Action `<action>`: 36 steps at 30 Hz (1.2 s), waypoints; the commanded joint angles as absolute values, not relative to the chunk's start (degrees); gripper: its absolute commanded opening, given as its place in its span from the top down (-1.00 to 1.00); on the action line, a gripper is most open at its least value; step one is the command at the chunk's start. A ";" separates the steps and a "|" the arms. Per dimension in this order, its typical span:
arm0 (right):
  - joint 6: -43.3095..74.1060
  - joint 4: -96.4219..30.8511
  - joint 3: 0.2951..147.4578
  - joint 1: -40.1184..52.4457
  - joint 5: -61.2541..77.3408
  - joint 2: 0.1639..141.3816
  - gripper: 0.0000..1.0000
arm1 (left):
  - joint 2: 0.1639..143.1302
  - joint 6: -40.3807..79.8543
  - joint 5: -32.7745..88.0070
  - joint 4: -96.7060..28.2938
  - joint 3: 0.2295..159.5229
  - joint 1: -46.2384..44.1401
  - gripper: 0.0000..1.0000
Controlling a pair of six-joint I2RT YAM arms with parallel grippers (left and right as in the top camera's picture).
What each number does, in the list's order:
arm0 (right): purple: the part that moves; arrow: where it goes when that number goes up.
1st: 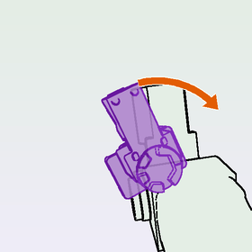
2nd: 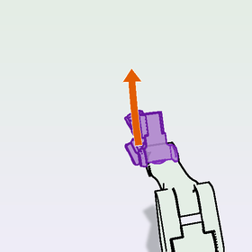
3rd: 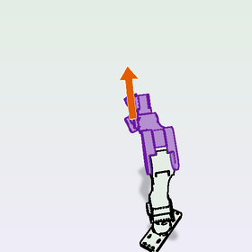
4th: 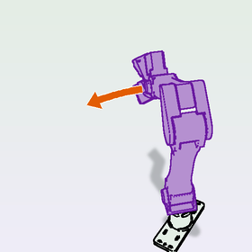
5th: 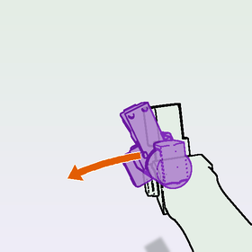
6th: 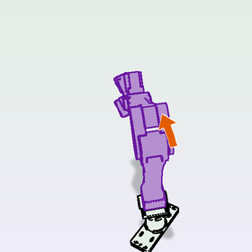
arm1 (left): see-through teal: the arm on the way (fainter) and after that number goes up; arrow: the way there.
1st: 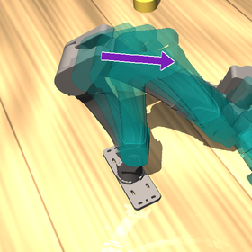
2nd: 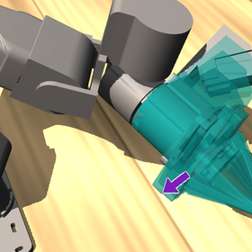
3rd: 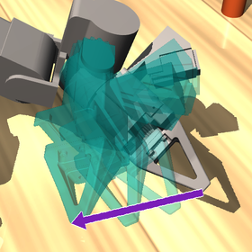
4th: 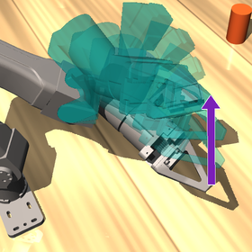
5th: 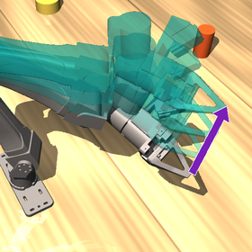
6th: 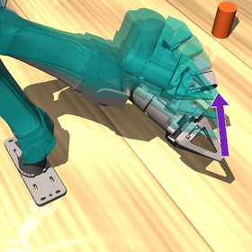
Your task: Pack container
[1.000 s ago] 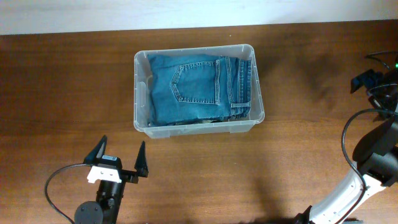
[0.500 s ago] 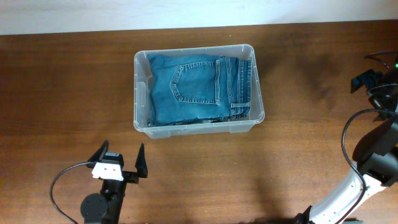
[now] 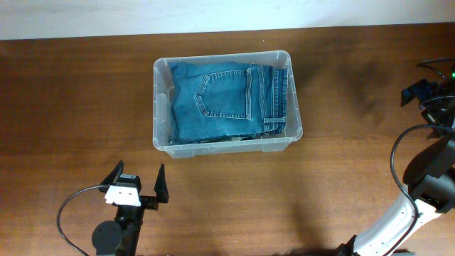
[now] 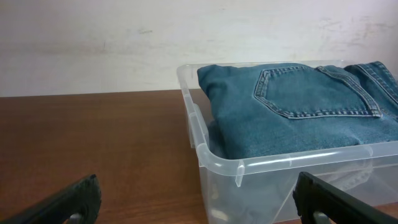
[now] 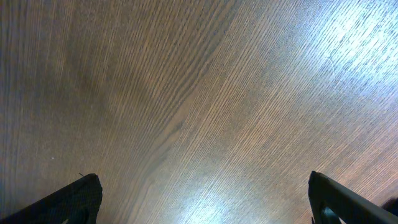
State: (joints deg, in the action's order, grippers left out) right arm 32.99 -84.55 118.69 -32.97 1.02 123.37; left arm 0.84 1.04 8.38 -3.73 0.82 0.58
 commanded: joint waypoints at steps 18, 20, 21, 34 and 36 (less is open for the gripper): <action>33.52 -84.55 118.50 -33.04 0.14 122.30 -0.97 | 0.34 0.14 7.92 -3.90 0.49 0.91 -0.99; 33.52 -84.55 118.50 -33.04 0.14 122.30 -0.97 | 0.34 0.14 7.92 -3.90 0.49 0.91 -0.99; 33.50 -84.53 118.50 -33.04 0.14 122.30 -0.97 | 0.36 0.14 7.92 -3.90 0.49 0.91 -0.99; 33.50 -84.55 118.50 -32.25 0.14 121.43 -0.97 | 0.36 0.14 7.92 -3.90 0.49 0.91 -0.99; 33.50 -84.53 118.50 -31.44 0.14 119.66 -0.97 | 0.34 0.14 7.92 -3.90 0.49 0.91 -0.99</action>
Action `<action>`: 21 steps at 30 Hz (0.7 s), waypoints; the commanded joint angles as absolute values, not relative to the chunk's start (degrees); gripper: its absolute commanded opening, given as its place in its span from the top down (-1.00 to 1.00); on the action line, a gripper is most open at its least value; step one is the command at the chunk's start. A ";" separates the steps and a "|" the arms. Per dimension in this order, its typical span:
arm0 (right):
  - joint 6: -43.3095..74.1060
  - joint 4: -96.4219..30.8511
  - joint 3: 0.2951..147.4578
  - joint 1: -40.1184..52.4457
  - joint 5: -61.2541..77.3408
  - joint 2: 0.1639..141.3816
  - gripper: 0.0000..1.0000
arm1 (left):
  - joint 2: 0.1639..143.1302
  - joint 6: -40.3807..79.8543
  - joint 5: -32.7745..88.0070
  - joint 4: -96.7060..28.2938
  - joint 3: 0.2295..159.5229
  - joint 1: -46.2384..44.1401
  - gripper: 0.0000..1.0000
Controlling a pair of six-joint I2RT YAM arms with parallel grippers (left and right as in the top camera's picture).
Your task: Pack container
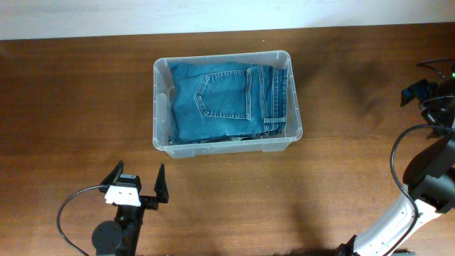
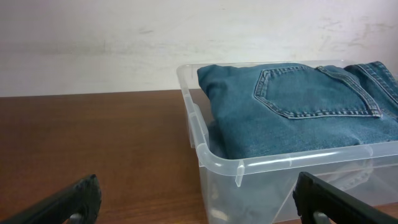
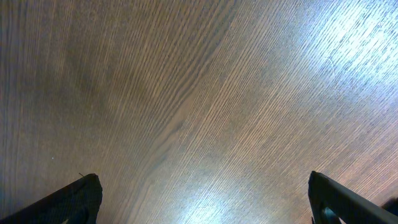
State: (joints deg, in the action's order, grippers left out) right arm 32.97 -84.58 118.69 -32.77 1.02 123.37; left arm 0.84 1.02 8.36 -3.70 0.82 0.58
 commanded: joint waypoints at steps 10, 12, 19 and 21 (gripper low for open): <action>33.50 -84.55 118.19 -22.70 0.14 104.42 -0.97 | 0.36 0.14 7.92 -3.90 0.49 0.93 -0.99; 33.50 -84.55 117.49 -20.34 0.14 101.54 -0.97 | 0.36 0.14 7.92 -3.90 0.49 0.91 -0.99; 33.52 -84.55 105.91 -11.49 0.14 88.51 -0.97 | 0.36 0.14 7.92 -3.90 0.49 0.91 -0.99; 33.50 -84.55 101.10 -9.04 0.16 84.49 -0.97 | 0.36 0.14 7.92 -3.90 0.49 0.91 -0.99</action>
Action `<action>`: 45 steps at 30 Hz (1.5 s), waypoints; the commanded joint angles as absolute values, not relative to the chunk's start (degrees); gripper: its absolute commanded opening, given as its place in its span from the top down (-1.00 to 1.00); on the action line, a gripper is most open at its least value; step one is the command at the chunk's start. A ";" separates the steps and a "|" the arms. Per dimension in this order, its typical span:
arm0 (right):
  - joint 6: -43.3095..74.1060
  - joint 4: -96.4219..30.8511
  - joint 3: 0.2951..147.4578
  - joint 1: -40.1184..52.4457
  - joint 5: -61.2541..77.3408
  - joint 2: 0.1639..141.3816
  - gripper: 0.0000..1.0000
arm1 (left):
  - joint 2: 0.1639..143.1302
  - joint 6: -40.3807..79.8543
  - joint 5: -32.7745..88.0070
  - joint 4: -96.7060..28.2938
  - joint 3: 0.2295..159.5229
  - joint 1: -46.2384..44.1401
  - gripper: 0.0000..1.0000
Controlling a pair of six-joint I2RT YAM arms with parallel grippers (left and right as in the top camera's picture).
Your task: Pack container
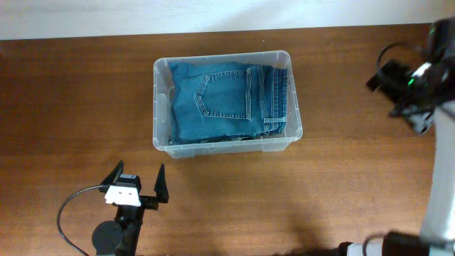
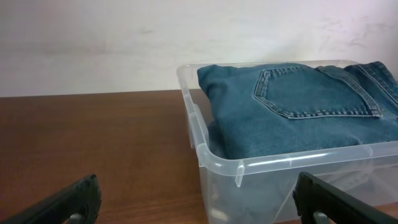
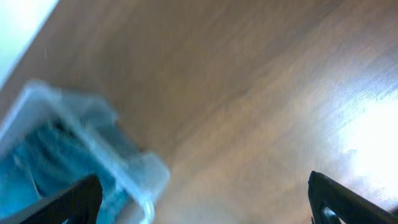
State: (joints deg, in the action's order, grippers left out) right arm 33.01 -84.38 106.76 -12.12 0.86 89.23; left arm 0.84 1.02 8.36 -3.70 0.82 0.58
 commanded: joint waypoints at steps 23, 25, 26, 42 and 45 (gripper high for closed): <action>24.34 -35.40 36.01 4.19 -1.83 25.28 -0.97 | 0.40 0.14 7.90 -3.90 0.49 0.91 -0.99; 21.93 -29.15 29.58 4.16 -0.45 21.32 -0.97 | 0.40 0.14 7.90 -3.90 0.49 0.91 -0.99; 20.84 -25.61 26.04 4.16 0.27 19.11 -0.97 | 0.40 0.14 7.90 -3.90 0.49 0.91 -0.99; 10.79 7.31 0.32 4.05 5.04 0.19 -0.97 | 0.40 0.14 7.90 -3.90 0.49 0.91 -0.99; 9.63 5.93 0.32 3.73 4.95 0.19 -0.97 | 0.40 0.14 7.90 -3.90 0.49 0.91 -0.99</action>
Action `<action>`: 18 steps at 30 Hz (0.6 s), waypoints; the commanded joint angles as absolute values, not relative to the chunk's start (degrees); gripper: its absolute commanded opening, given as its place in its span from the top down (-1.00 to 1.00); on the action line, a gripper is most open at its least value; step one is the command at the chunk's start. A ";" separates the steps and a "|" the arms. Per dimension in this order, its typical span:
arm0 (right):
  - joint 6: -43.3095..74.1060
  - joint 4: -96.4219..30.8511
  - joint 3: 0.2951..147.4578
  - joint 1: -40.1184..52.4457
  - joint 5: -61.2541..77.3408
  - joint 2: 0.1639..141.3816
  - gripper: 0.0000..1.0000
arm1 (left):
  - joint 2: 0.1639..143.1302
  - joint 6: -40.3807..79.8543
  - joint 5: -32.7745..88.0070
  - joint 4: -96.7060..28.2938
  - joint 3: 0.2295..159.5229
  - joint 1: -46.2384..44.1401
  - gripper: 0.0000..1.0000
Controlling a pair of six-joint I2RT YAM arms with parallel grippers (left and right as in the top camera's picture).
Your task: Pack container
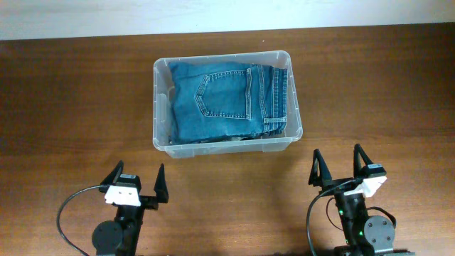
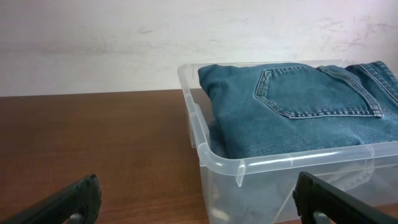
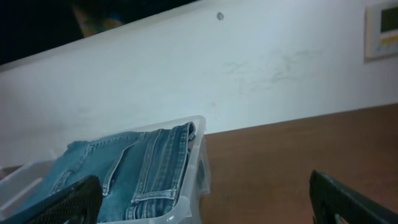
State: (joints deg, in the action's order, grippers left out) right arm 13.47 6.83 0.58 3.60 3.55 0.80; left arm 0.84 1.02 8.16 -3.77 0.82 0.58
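A clear plastic container [image 1: 163, 146] sits at the middle of the wooden table, and folded blue jeans [image 1: 226, 101] fill it. The jeans [image 2: 292, 112] rise above the container rim [image 2: 280, 163] in the left wrist view. My left gripper [image 1: 135, 183] rests open near the front left, short of the container, nothing between its fingers. At the front right my right gripper [image 1: 340, 165] is open and empty, facing the container [image 3: 198, 168] with the jeans [image 3: 130, 168] inside.
A white wall [image 3: 249, 81] runs behind the table's far edge. Bare wood [image 1: 71, 99] lies left of the container and more [image 1: 377, 85] lies to its right. A cable [image 1: 67, 213] loops beside the left arm base.
The right arm was up at the far right of the table; now it sits at the front right, gripper open and facing the container. The left arm, container and jeans are unchanged.
At first the right gripper stood at the table's right edge, looking down on bare wood, and stayed so. Then it was further in at the far right, with the container in its view. Now it rests at the front right. The left gripper stayed open at the front left.
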 commanded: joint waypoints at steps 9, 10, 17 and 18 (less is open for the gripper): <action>9.63 -3.09 0.32 -1.80 5.58 0.19 -0.97 | 0.40 0.14 7.90 -3.90 0.49 0.91 -0.99; 9.65 -4.29 0.32 -2.39 5.56 0.19 -0.97 | 0.40 0.14 7.90 -3.90 0.49 0.91 -0.99; 9.65 -4.10 0.32 -3.40 5.56 0.19 -0.97 | 0.40 0.14 7.90 -3.90 0.49 0.91 -0.99; 9.65 -4.08 0.32 -3.40 5.56 0.19 -0.97 | 0.40 0.14 7.90 -3.92 0.49 0.91 -0.99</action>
State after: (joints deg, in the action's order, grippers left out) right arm 10.24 -3.75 0.58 -3.01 4.64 0.73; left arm 0.84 1.02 8.16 -3.77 0.82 0.58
